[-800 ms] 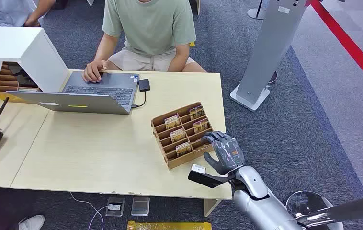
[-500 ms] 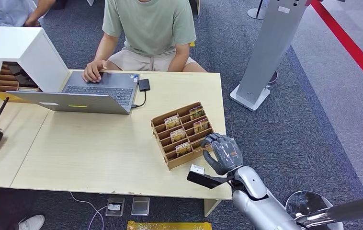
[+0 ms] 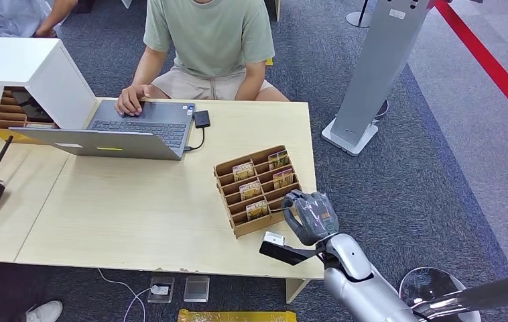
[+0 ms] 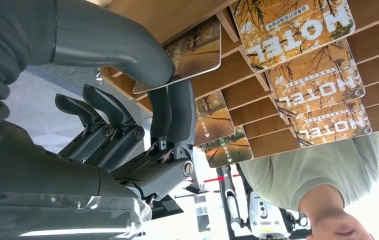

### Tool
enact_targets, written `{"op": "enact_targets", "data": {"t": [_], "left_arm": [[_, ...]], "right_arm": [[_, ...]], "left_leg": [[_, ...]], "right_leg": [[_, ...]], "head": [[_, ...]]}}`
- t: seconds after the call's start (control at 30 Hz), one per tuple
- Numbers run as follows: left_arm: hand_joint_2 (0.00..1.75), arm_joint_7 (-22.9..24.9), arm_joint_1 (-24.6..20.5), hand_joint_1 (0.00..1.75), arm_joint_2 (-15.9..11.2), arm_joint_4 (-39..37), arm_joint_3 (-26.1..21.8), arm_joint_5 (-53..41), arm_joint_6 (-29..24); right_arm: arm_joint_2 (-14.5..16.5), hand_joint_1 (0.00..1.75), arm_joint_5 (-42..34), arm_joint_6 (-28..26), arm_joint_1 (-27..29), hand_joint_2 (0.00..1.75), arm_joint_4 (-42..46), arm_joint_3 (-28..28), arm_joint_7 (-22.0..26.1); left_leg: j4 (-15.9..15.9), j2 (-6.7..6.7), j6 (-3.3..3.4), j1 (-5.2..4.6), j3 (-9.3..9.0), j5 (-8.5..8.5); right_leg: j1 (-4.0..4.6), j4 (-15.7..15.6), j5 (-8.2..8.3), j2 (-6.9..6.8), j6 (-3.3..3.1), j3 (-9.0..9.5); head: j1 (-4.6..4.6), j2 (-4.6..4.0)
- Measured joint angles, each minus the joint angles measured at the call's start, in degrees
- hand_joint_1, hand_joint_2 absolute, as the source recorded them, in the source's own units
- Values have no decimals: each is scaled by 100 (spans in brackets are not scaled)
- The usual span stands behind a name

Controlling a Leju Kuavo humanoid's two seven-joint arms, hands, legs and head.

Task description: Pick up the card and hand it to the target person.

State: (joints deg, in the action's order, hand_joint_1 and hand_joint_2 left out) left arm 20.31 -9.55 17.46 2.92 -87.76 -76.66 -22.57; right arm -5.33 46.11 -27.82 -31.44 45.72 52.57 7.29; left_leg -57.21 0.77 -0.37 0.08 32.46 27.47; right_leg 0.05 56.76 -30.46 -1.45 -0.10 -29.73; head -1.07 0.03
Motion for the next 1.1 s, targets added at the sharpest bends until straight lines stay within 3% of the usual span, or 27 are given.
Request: {"op": "enact_targets", "data": {"t": [0.33, 0.5, 0.87, 1.1], "left_arm": [[0, -65, 2, 0, 0, -3, 0, 27, 69], [0, -94, 8, 0, -10, -1, 0, 63, 496], [0, -19, 8, 0, 62, -1, 0, -152, 658], [0, 24, 7, 0, 63, -1, 1, -390, 946]], "right_arm": [[-78, 175, 196, -649, -27, 175, 139, -53, -116], [-114, 175, 421, -862, -190, 175, 404, -174, -106], [-205, 175, 920, -533, -635, 175, 2021, -538, -174], [-120, 175, 780, -472, -1066, 175, 2658, -585, 189]], "left_leg": [[0, 0, 0, 0, 1, 0], [0, 1, 0, 0, 0, -1], [0, 1, 2, 0, 1, -2], [0, 1, 2, 0, 1, -2]], "right_leg": [[0, 0, 0, 0, 0, 0], [0, 1, 1, 0, 0, 1], [0, 1, 1, 0, 0, -1], [0, 2, 1, 0, 0, 2]], "head": [[0, -1], [0, -1], [0, -1], [0, -1]]}}
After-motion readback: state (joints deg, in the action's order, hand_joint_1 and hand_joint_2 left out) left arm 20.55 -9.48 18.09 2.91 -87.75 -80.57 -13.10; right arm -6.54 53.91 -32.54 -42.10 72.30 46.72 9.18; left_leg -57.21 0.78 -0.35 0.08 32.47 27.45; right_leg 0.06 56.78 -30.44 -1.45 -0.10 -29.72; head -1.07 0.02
